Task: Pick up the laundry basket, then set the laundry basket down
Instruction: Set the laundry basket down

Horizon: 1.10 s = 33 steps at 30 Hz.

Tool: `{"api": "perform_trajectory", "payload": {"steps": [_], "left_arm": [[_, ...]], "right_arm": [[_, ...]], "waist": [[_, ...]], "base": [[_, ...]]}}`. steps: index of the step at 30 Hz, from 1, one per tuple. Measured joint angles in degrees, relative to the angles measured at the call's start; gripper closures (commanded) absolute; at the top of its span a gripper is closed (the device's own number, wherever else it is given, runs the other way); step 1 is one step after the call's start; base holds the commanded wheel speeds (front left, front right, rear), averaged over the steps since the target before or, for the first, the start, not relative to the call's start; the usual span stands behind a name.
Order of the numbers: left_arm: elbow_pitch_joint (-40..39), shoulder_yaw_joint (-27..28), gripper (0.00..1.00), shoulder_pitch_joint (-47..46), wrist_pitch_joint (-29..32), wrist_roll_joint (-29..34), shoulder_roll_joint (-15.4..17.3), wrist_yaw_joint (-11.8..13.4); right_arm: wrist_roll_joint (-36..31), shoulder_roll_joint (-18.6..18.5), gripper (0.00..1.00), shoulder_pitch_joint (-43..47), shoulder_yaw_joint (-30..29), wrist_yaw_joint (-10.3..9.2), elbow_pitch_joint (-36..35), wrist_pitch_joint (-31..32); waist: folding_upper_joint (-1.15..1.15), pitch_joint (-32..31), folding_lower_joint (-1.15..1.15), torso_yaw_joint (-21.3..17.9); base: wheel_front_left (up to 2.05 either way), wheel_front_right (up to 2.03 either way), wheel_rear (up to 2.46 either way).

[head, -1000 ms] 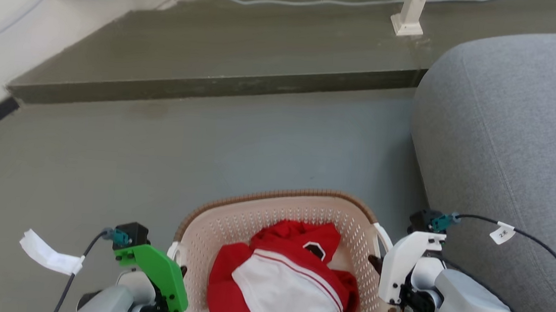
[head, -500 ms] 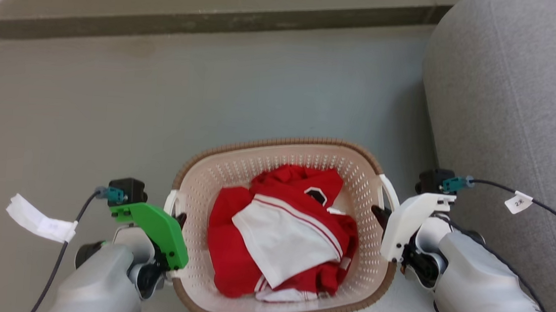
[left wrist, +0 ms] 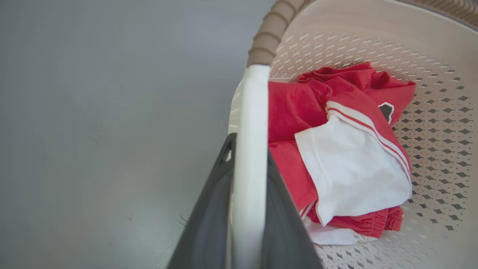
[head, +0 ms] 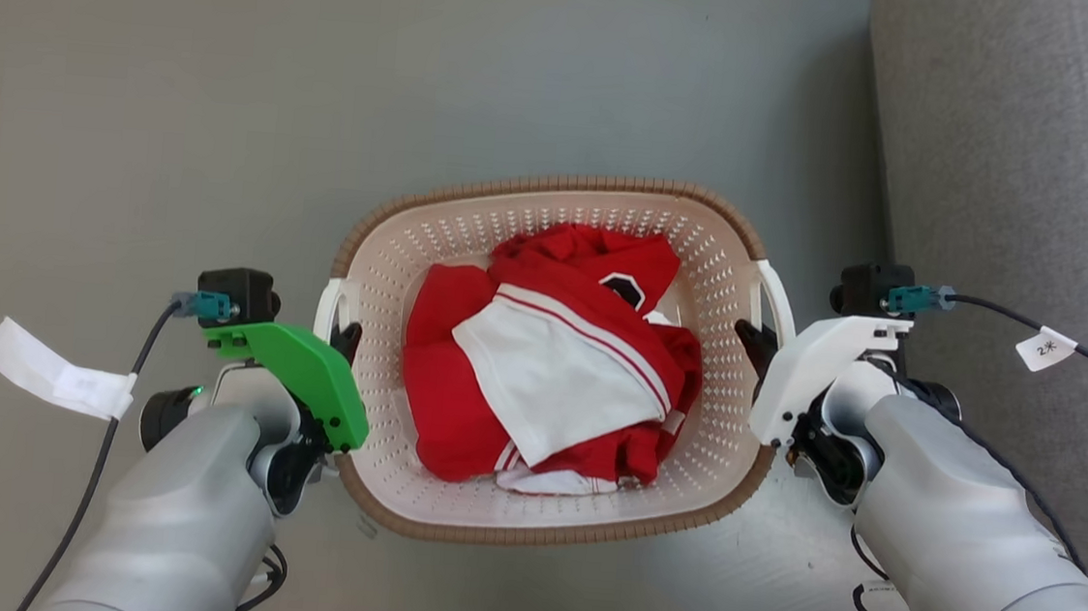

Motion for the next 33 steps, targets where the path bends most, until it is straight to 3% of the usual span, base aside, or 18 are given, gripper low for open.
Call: {"api": "perform_trajectory", "payload": {"steps": [33], "left_arm": [[0.2, -1.3, 1.0, -7.8, -6.3, 1.6, 0.0, 0.0]], "right_arm": [[0.2, -0.3, 1.0, -6.0, -0.1, 0.08, 0.8, -8.2]], "waist": [[0.0, 16.0, 0.0, 0.9]], "base": [[0.0, 0.0, 0.0]]}}
